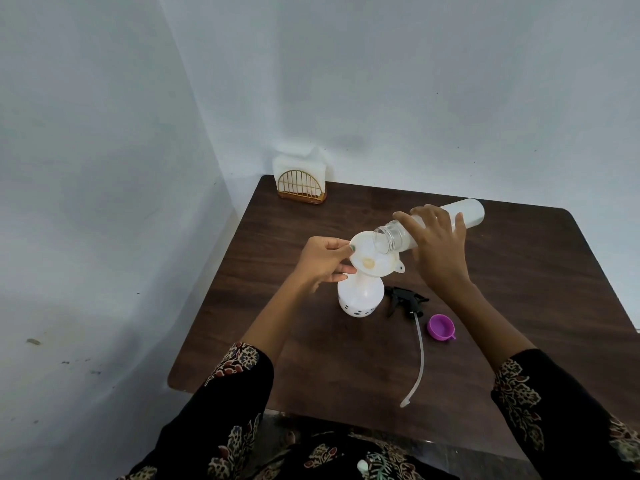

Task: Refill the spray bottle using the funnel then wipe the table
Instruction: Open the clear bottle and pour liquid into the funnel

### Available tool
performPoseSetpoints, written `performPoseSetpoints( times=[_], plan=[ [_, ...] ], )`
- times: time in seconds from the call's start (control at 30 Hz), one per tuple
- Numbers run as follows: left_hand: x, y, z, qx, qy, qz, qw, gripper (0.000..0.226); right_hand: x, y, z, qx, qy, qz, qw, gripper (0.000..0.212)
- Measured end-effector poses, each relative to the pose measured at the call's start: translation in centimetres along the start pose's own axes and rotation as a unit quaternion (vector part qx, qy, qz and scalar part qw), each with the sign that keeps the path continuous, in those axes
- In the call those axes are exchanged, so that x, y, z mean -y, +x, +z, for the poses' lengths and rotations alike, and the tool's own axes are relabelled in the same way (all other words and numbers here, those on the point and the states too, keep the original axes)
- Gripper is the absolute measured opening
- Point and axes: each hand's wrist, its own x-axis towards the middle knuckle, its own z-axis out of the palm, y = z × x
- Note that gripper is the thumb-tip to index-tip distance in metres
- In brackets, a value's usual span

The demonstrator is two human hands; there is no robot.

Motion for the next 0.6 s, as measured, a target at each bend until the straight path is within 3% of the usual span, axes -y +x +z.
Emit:
performPoseSetpoints(
  times=[0.6],
  plan=[
    [0.16,0.13,0.08,-0.002,-0.002,0.002,1.000,0.019,-0.22,-0.03,0.21,-0.002,-0.009,-0.002,1.000,0.068]
  ],
)
